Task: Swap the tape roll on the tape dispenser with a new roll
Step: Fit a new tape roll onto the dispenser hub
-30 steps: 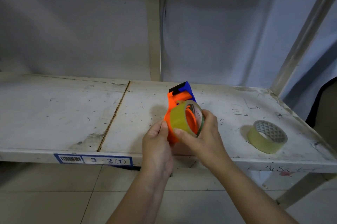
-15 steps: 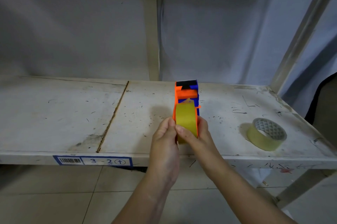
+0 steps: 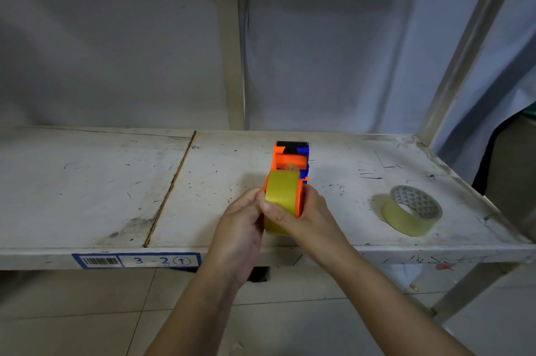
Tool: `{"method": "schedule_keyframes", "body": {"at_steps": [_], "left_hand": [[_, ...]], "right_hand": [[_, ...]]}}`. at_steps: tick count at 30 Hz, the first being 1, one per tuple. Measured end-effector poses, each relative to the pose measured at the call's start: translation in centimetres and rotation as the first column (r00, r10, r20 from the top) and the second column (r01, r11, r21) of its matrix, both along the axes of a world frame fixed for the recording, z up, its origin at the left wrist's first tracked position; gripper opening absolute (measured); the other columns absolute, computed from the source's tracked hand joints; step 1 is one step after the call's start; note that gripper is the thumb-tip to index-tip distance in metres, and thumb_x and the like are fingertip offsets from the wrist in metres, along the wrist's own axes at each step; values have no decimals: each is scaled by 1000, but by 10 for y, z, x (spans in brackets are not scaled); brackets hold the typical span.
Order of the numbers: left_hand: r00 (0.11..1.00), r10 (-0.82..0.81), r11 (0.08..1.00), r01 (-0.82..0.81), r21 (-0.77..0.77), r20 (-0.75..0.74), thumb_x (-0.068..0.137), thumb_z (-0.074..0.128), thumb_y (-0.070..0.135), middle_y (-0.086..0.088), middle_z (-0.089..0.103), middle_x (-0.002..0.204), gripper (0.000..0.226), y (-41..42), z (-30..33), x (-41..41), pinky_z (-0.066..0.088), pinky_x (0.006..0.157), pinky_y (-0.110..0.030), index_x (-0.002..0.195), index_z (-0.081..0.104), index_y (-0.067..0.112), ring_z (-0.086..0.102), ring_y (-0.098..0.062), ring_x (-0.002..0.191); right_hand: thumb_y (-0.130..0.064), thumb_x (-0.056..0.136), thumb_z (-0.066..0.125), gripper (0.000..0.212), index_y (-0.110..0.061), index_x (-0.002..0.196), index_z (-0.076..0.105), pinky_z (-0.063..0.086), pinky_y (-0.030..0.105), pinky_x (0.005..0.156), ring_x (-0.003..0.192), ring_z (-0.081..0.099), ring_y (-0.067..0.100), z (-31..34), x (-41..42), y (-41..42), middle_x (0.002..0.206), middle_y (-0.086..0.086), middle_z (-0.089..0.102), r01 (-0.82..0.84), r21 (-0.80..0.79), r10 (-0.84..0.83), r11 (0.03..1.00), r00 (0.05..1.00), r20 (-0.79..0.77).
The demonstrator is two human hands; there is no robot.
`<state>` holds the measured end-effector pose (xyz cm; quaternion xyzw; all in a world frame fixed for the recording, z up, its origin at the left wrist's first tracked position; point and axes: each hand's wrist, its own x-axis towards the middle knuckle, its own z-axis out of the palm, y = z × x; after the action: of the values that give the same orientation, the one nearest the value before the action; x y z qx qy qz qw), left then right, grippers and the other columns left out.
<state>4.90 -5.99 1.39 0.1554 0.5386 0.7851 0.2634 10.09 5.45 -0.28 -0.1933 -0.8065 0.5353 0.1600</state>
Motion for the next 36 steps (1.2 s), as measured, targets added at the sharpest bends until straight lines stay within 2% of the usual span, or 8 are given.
{"method": "schedule_keyframes", "body": {"at_steps": [3, 6, 14, 17, 25, 28, 31, 36], "left_hand": [[999, -9, 994, 4, -110, -50, 97, 40, 21, -7, 71, 83, 36, -7, 0, -10, 48, 84, -35, 83, 72, 14, 63, -20, 86], [991, 12, 958, -49, -282, -132, 97, 40, 32, -5, 65, 89, 35, -11, -6, -19, 44, 86, -40, 83, 68, 19, 56, -22, 92], [910, -74, 870, -141, -473, -408, 97, 35, 37, -13, 67, 87, 39, -6, 0, -17, 49, 75, -38, 86, 66, 15, 60, -26, 82], [849, -89, 827, -229, -513, -521, 96, 36, 40, -19, 67, 85, 43, -4, -6, -21, 50, 79, -49, 85, 66, 11, 62, -35, 84], [687, -83, 744, -440, -504, -722, 94, 32, 45, -4, 66, 81, 46, 2, -9, -21, 45, 65, -32, 89, 63, 12, 59, -20, 76], [641, -225, 717, -401, -570, -734, 80, 42, 63, 7, 59, 100, 54, 1, -5, -18, 43, 75, -27, 106, 60, 19, 55, -15, 94], [492, -478, 544, -485, -685, -728, 60, 63, 71, 9, 48, 124, 87, 5, -3, -13, 38, 94, -31, 133, 41, 28, 46, -13, 114], [441, -454, 520, -574, -632, -774, 67, 67, 60, 4, 54, 124, 73, 12, -5, -15, 37, 90, -29, 127, 46, 25, 48, -17, 113]], "right_hand": [[-80, 64, 50, 57, -44, 108, 51, 49, 36, 86, 102, 55, 8, 12, 10, 11, 112, -10, 54, 145, -13, -145, 989, 989, -18], [-53, 83, 56, 30, -32, 104, 60, 45, 29, 77, 94, 53, 9, 21, 15, 27, 105, -8, 54, 267, 194, -261, 944, 964, -59], [-38, 81, 64, 13, -31, 69, 67, 48, 35, 72, 87, 58, 19, 9, 11, 32, 74, -11, 58, 155, 408, -175, 900, 985, 12], [-33, 85, 61, 15, -27, 75, 70, 45, 31, 71, 92, 58, 19, 5, 7, 32, 78, -9, 63, 114, 492, -175, 863, 981, 80], [-52, 88, 50, 44, -15, 70, 65, 45, 32, 63, 80, 59, 24, 7, 8, 35, 68, -1, 64, 38, 568, -180, 822, 964, 197], [-40, 90, 52, 37, -9, 72, 64, 45, 34, 64, 77, 58, 25, 9, 9, 33, 72, 5, 64, 13, 546, -165, 838, 959, 231], [-38, 90, 53, 36, -14, 64, 58, 41, 32, 62, 74, 55, 23, 11, 8, 30, 68, 2, 60, 27, 559, -182, 829, 958, 224], [-42, 89, 54, 38, -9, 72, 65, 42, 32, 61, 73, 58, 23, 12, 6, 30, 66, 2, 61, 35, 559, -173, 828, 965, 196]]}}
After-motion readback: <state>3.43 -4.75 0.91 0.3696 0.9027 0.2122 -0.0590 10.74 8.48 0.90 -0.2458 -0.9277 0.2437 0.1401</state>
